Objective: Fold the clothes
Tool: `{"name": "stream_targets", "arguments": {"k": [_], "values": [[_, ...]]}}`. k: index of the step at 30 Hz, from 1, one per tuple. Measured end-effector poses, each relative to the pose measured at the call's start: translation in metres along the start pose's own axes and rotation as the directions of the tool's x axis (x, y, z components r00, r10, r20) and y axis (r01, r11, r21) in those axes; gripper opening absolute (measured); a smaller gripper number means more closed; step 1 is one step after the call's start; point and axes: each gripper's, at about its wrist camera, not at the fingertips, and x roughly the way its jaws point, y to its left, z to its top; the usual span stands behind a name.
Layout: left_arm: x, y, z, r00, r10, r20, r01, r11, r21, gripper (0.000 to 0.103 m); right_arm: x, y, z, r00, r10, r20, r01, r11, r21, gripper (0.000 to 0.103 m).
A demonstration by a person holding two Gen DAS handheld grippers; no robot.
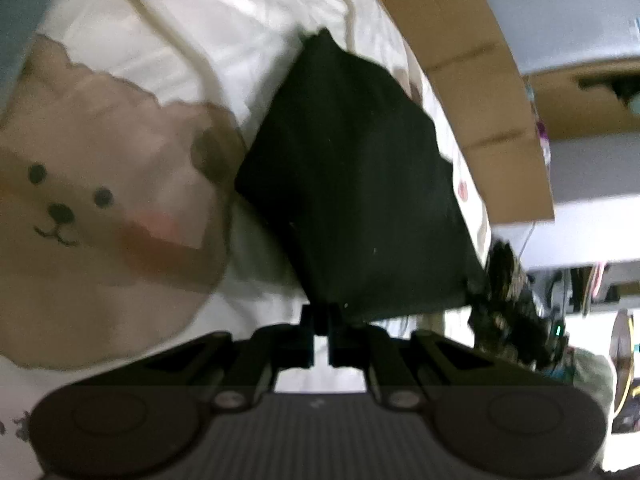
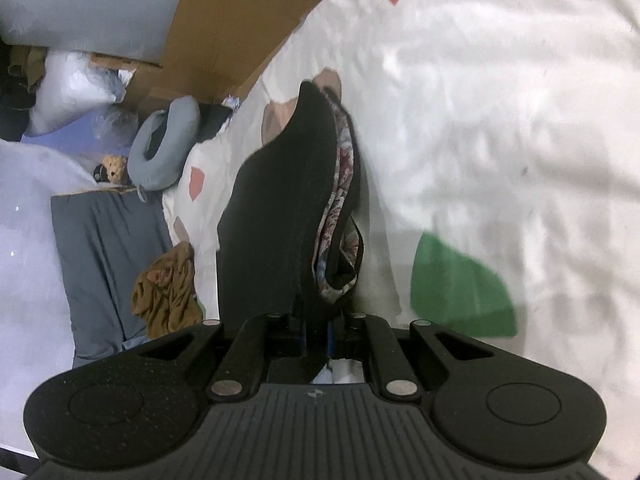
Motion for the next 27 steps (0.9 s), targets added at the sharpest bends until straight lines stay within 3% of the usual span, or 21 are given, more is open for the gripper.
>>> {"name": "stream_targets", "arguments": {"k": [12,22,27], "values": [[0.027,-0.026,-0.004,0.983,0.015,-0.181,-0.012,1.000,0.020,0.005,-0.017,-0.003,0.029,0.997,-0.016,0.071,0.017,1.000,-0.010,0.006],[0.064,-0.053,0.004,0.951,0.018,-0.309,-0.030,0.999,-0.035,0.004,-0.025,-0.004,0.059,0.990,-0.057,0.127,0.062,0.997,-0.036,0.005],[0.084,-0.058,-0.018,0.926,0.003,-0.377,-0.031,0.997,-0.068,0.004,-0.031,-0.009,0.074,0.985,-0.076,0.155,0.082,0.996,-0.037,0.005]]}}
